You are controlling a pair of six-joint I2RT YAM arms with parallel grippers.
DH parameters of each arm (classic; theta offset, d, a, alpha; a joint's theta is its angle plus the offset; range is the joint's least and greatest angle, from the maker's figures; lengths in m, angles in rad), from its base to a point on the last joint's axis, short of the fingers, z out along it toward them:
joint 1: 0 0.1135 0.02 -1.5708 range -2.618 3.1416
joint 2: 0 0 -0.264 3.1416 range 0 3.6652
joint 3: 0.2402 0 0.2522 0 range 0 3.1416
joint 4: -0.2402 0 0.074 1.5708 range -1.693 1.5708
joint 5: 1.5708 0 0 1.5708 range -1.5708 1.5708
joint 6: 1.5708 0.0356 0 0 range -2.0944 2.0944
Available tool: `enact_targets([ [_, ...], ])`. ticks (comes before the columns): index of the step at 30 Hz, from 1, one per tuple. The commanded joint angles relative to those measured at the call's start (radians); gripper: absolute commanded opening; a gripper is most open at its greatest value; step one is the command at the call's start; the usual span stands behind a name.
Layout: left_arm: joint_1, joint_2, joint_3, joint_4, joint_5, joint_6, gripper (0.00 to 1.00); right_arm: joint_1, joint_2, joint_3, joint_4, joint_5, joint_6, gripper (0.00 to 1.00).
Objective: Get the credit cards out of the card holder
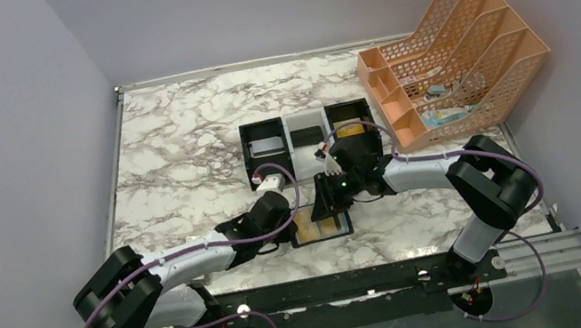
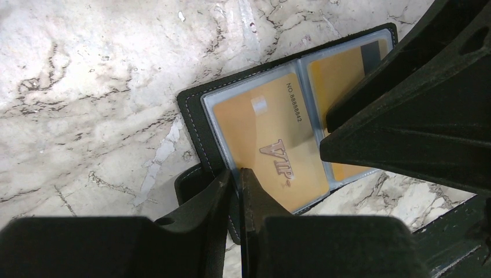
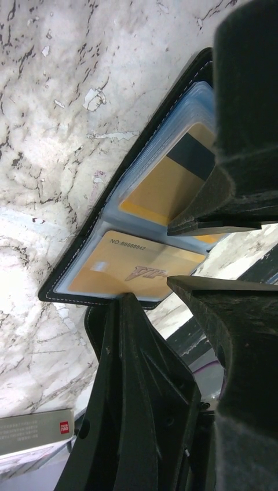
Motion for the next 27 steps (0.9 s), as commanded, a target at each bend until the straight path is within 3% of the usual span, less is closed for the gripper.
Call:
enact_targets([
  [1, 0.002, 0.028, -0.02, -0.064, -0.002, 0.011, 0.13, 0.016, 0.027, 0.021, -0.086, 0.107, -0.016, 0.33],
  [17, 0.001, 0.07, -0.066, -0.021, 0.021, -0.008, 0.11, 0.125, 0.01, 0.054, -0.217, 0.426, 0.1, 0.34],
  [22, 0.001, 0.103, -0.074, 0.011, 0.038, -0.002, 0.1, 0.124, 0.019, 0.045, -0.153, 0.289, 0.102, 0.32],
  [27, 0.001, 0.11, -0.08, 0.027, 0.043, -0.014, 0.08, 0.126, 0.0, -0.022, -0.008, 0.175, 0.181, 0.2],
])
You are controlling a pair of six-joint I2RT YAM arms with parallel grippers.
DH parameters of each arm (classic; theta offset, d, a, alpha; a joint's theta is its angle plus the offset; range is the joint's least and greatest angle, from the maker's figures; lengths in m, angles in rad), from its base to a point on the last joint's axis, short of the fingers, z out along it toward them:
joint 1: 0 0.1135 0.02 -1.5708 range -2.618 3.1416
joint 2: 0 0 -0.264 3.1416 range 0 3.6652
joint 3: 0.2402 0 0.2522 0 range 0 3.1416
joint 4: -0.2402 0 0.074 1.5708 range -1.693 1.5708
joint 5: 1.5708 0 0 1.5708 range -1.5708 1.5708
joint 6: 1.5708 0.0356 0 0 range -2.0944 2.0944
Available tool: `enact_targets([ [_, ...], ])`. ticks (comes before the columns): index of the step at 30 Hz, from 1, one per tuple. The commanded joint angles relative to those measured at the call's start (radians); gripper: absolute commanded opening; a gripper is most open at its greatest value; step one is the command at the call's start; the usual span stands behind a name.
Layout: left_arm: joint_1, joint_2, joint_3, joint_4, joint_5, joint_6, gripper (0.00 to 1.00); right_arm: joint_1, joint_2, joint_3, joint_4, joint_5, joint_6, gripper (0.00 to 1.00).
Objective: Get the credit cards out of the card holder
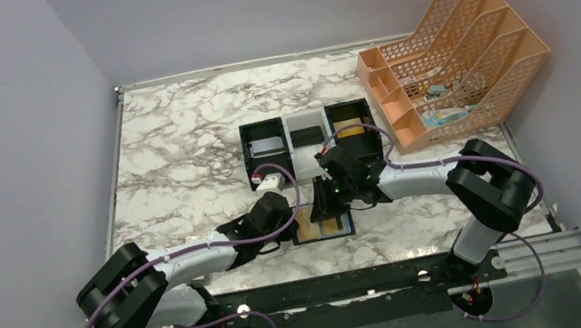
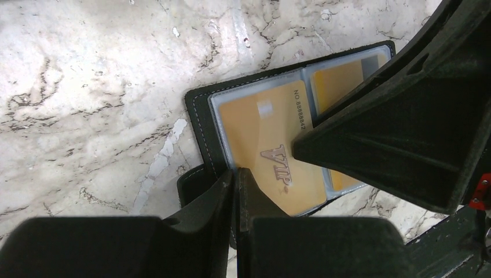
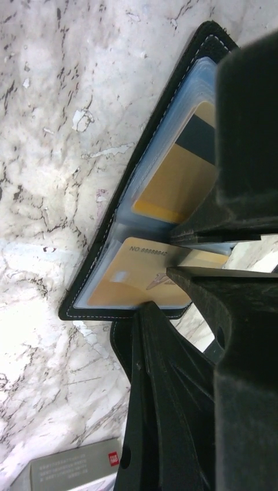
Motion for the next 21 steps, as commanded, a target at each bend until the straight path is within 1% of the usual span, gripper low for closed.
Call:
enact_targets([
  [1, -0.001, 0.064, -0.06, -0.065, 0.039, -0.012, 0.08, 0.005, -0.01, -0.06, 0.051, -0.069, 0.063, 0.18],
  [4, -0.002, 0.051, -0.073, -0.067, 0.035, -0.021, 0.08, 0.004, -0.045, -0.064, 0.055, -0.065, 0.059, 0.11],
  [6, -0.002, 0.041, -0.074, -0.077, 0.031, -0.023, 0.08, 0.002, -0.069, -0.066, 0.053, -0.069, 0.049, 0.1],
  [8, -0.003, 0.033, -0.073, -0.089, 0.026, -0.022, 0.08, -0.009, -0.084, -0.083, 0.081, -0.122, 0.039, 0.09],
  [10, -0.004, 0.026, -0.066, -0.104, 0.022, -0.019, 0.07, -0.023, -0.094, -0.105, 0.118, -0.188, 0.042, 0.03],
  [11, -0.004, 0.024, -0.065, -0.109, 0.021, -0.018, 0.07, -0.028, -0.096, -0.113, 0.136, -0.212, 0.043, 0.02],
  [17, -0.012, 0.011, -0.075, -0.114, 0.019, -0.033, 0.06, -0.054, -0.079, -0.124, 0.156, -0.325, -0.001, 0.01],
  [21, -0.047, 0.0, -0.073, -0.127, 0.014, -0.059, 0.04, -0.069, -0.094, -0.15, 0.18, -0.361, -0.013, 0.02],
])
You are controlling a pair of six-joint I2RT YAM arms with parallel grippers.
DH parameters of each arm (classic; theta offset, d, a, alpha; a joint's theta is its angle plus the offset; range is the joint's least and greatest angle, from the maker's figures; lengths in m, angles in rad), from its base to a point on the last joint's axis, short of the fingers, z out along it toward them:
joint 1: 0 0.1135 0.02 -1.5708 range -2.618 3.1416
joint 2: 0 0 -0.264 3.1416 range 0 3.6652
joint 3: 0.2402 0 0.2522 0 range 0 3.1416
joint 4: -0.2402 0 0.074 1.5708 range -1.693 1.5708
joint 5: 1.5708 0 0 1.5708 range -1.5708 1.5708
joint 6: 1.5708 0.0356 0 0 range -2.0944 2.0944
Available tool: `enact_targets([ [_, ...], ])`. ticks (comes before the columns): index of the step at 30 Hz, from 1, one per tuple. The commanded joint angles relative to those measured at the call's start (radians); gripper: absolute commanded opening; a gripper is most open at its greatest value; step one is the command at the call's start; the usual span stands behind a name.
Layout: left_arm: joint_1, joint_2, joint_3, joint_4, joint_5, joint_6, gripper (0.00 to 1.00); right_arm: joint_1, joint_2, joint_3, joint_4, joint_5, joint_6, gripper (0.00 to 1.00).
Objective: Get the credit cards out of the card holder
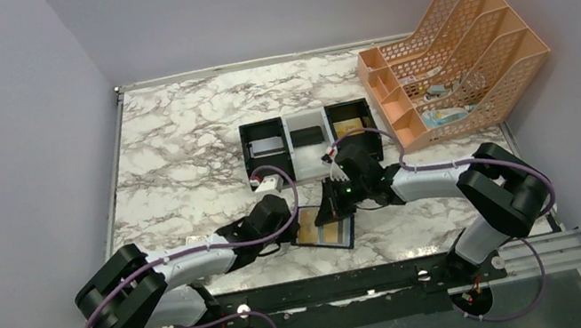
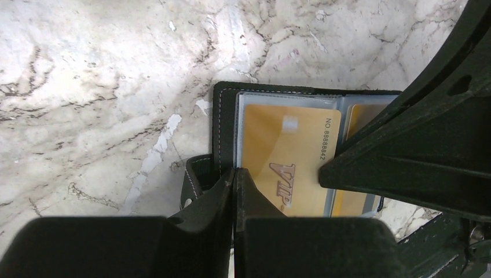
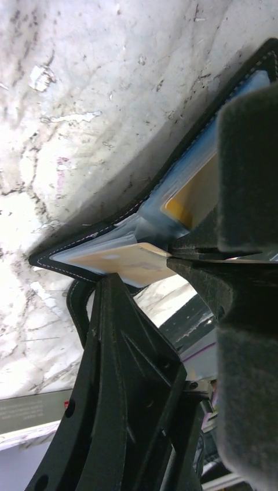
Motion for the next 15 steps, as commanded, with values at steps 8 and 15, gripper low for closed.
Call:
enact_targets([
  [8, -0.148, -0.017, -0.023, -0.232, -0.046, -0.109, 0.04, -0.046, 0.002, -0.056, 0.019, -0.266, -0.157, 0.01],
  [15, -0.171, -0.1, -0.038, -0.319, -0.118, -0.159, 0.04, -0.165, 0.02, -0.072, -0.035, -0.363, -0.272, 0.01],
])
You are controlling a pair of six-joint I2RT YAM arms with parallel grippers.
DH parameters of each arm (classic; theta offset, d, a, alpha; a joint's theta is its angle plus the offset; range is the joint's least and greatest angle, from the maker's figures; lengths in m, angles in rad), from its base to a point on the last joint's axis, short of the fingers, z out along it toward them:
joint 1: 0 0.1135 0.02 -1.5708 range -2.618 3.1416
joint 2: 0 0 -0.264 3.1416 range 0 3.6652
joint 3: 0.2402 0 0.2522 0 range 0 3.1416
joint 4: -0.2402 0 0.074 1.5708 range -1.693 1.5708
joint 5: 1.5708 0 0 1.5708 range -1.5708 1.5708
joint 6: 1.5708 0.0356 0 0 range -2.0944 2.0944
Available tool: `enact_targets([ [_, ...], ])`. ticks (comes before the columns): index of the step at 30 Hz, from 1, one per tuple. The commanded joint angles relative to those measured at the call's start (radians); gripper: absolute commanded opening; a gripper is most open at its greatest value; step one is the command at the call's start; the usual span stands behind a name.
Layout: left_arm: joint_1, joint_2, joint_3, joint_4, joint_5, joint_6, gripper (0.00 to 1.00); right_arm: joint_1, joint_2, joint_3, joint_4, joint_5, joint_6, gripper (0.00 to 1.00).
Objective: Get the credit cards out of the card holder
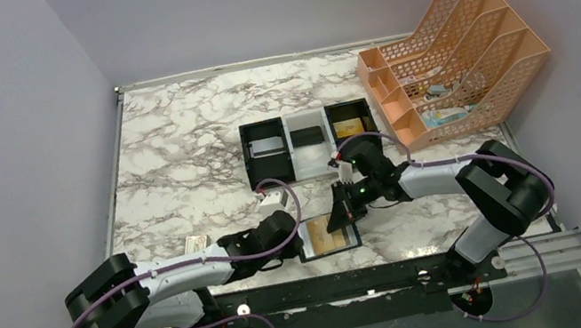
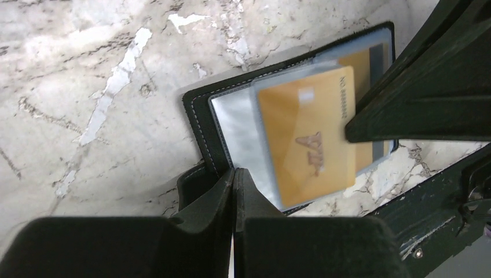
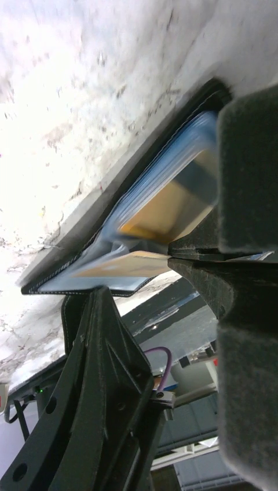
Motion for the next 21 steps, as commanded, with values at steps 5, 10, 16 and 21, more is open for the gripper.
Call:
enact_targets([
  [5, -0.012, -0.038, -0.041, -0.191, -0.055, -0.056, 0.04, -0.075, 0.031, 0.017, -0.087, -0.113, -0.164, 0.01],
  [10, -0.028, -0.083, -0.016, -0.191, -0.081, -0.05, 0.05, -0.075, 0.035, 0.016, -0.112, -0.016, -0.164, 0.01],
  [16, -0.03, -0.117, 0.003, -0.195, -0.094, -0.021, 0.06, -0.075, 0.049, 0.034, -0.143, -0.056, -0.215, 0.01],
  [21, -0.031, -0.14, 0.003, -0.208, -0.093, -0.023, 0.06, -0.076, 0.052, 0.053, -0.178, -0.067, -0.238, 0.01],
])
